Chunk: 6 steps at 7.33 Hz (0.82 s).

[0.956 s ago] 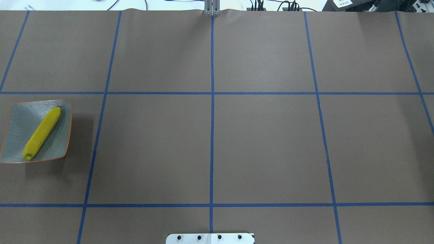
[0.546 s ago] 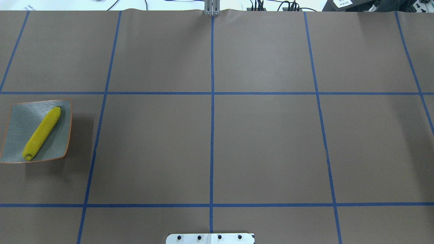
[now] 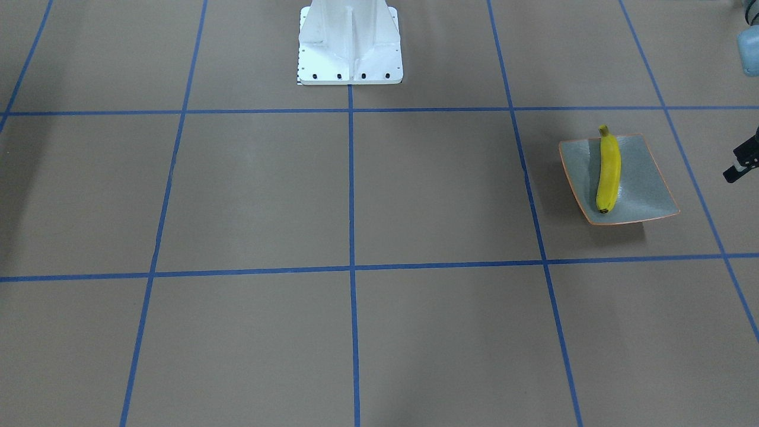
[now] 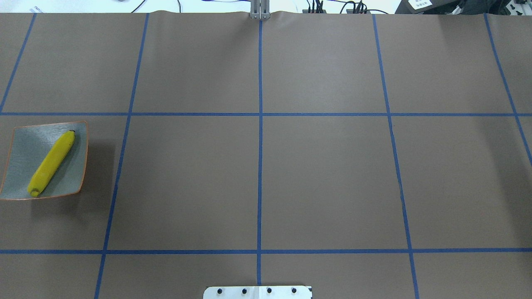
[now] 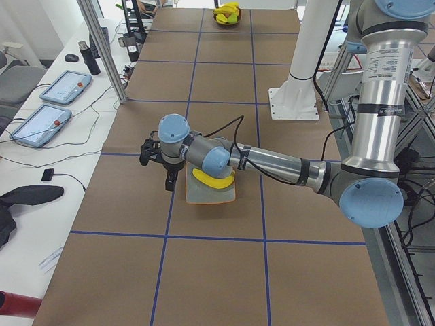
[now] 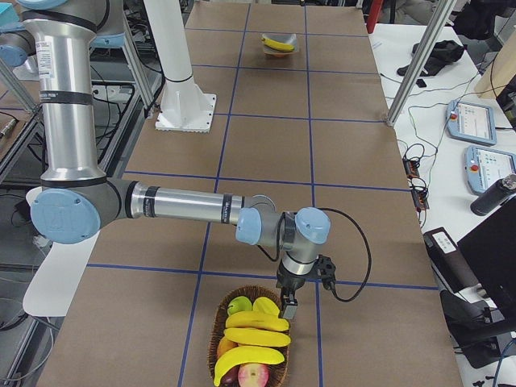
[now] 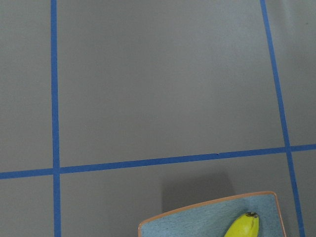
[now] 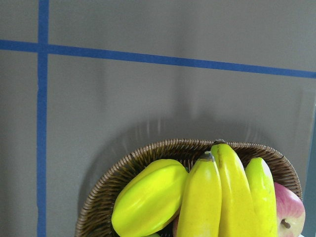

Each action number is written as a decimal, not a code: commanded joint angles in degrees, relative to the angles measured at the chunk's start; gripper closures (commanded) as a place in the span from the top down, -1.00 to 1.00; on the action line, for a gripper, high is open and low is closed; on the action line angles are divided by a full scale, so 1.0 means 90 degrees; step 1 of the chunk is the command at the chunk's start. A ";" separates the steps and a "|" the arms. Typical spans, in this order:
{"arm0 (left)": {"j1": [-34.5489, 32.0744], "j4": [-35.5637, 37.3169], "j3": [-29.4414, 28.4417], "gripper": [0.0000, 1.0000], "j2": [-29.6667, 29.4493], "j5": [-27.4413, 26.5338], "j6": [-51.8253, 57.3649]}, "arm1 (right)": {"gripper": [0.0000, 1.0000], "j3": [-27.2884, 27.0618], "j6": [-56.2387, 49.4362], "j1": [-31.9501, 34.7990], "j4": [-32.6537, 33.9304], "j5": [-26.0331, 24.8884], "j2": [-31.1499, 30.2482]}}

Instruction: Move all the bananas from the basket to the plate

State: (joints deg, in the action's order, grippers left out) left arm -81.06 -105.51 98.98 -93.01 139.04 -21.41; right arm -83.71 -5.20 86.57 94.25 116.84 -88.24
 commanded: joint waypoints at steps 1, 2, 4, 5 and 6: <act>0.0022 -0.0005 0.0193 1.00 0.0187 0.0000 -0.0013 | 0.88 0.0277 -0.0077 -0.0087 0.0006 0.0035 0.0108; 0.0012 -0.0005 0.0242 1.00 0.0226 0.0000 -0.0004 | 0.86 0.0355 -0.0076 -0.0155 0.0006 0.0036 0.0108; 0.0022 -0.0005 0.0243 1.00 0.0227 0.0000 -0.0004 | 0.85 0.0453 -0.0096 -0.0293 0.0006 0.0016 0.0079; 0.0022 -0.0005 0.0233 1.00 0.0227 -0.0010 -0.0004 | 0.85 0.0502 -0.0173 -0.0293 -0.0004 -0.0003 0.0040; 0.0022 -0.0005 0.0233 1.00 0.0227 0.0000 -0.0004 | 0.83 0.0502 -0.0222 -0.0293 -0.0004 -0.0013 0.0039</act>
State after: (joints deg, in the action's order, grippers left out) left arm -80.86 -105.56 101.10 -90.98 139.00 -21.45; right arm -79.43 -6.60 84.01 94.25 116.86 -87.74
